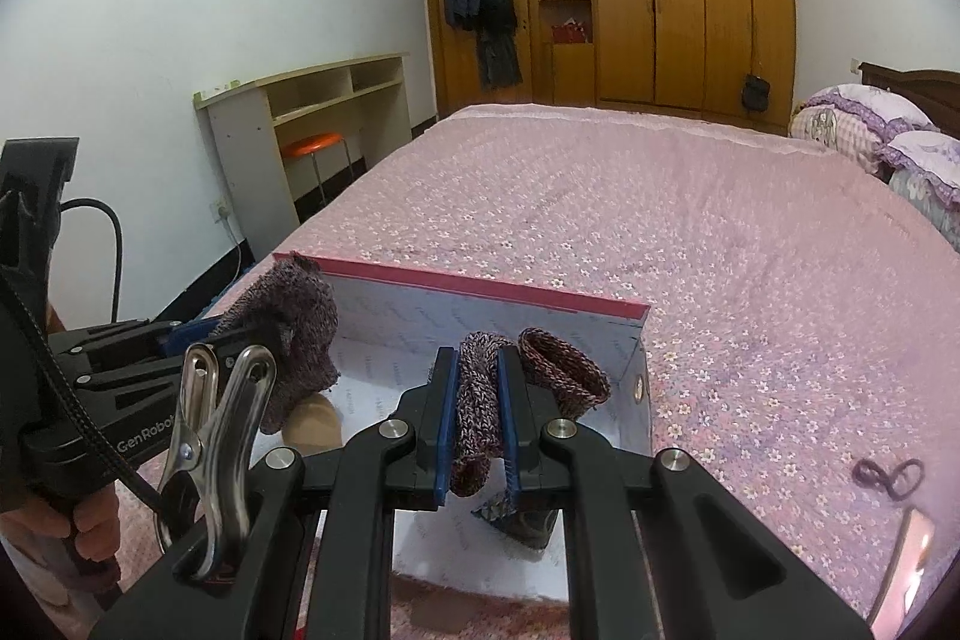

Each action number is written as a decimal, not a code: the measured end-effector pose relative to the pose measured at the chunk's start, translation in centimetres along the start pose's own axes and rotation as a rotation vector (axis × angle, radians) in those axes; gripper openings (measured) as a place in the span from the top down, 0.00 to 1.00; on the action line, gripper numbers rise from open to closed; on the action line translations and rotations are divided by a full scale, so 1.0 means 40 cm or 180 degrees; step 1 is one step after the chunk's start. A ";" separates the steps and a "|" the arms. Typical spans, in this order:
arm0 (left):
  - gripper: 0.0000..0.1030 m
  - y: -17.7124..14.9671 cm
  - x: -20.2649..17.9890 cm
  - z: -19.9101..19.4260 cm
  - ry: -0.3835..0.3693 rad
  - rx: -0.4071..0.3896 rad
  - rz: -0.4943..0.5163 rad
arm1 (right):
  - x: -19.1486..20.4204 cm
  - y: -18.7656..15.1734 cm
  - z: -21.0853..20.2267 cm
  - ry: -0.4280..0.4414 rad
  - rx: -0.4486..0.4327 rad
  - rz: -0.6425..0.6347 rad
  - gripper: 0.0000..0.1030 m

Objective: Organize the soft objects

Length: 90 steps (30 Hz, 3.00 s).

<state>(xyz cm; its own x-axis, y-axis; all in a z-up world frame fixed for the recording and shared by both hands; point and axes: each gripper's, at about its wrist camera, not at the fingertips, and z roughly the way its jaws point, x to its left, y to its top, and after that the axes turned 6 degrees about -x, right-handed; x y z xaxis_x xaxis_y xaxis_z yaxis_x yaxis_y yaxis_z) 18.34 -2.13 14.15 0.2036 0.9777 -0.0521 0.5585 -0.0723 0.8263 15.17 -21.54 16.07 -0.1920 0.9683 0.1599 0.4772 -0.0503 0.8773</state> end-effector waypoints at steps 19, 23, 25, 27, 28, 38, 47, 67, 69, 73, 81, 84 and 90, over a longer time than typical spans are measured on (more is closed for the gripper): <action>0.81 -0.038 0.003 0.173 0.0094 0.0269 -0.0056 | -0.034 -0.040 0.136 -0.0072 0.0165 0.0090 0.86; 0.81 -0.037 -0.005 0.179 0.0100 0.0254 -0.0044 | -0.039 -0.049 0.150 -0.0083 0.0204 0.0121 0.86; 0.81 -0.036 -0.010 0.181 0.0105 0.0246 -0.0041 | -0.039 -0.052 0.154 -0.0087 0.0220 0.0122 0.86; 0.81 -0.037 -0.011 0.182 0.0109 0.0240 -0.0042 | -0.038 -0.054 0.158 -0.0091 0.0236 0.0123 0.86; 0.81 -0.036 -0.014 0.183 0.0111 0.0238 -0.0046 | -0.037 -0.053 0.160 -0.0095 0.0246 0.0125 0.86; 0.46 -0.040 -0.008 0.169 0.0223 0.0177 -0.0058 | -0.052 -0.061 0.164 -0.0120 0.0261 0.0202 0.74; 0.30 -0.041 -0.014 0.146 0.0313 0.0127 -0.0003 | -0.048 -0.066 0.152 -0.0093 0.0315 0.0232 0.68; 0.22 -0.049 0.004 0.061 0.0263 0.0109 -0.0092 | -0.031 -0.055 0.070 -0.0040 0.0173 0.0215 0.61; 0.22 -0.050 0.005 0.046 0.0249 0.0092 -0.0100 | -0.025 -0.054 0.057 -0.0017 0.0157 0.0222 0.60; 0.22 -0.053 0.007 0.009 0.0216 0.0069 -0.0124 | -0.014 -0.058 0.025 0.0016 0.0122 0.0207 0.61; 0.22 -0.079 0.008 -0.065 0.0154 0.0067 -0.0161 | 0.013 -0.067 -0.051 0.0062 0.0067 0.0201 0.60; 0.22 -0.090 0.004 -0.092 0.0142 0.0062 -0.0146 | 0.021 -0.080 -0.080 0.0090 0.0062 0.0236 0.60; 0.22 -0.119 -0.001 -0.138 0.0091 0.0061 -0.0161 | 0.037 -0.115 -0.131 0.0097 0.0094 0.0260 0.60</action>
<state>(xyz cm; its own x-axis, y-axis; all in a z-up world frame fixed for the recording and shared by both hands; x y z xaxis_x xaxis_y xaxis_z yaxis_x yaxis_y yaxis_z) 11.22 -0.74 13.33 0.1517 0.9854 -0.0773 0.5828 -0.0260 0.8122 8.21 -21.18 14.66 -0.1772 0.9533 0.2444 0.5172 -0.1211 0.8472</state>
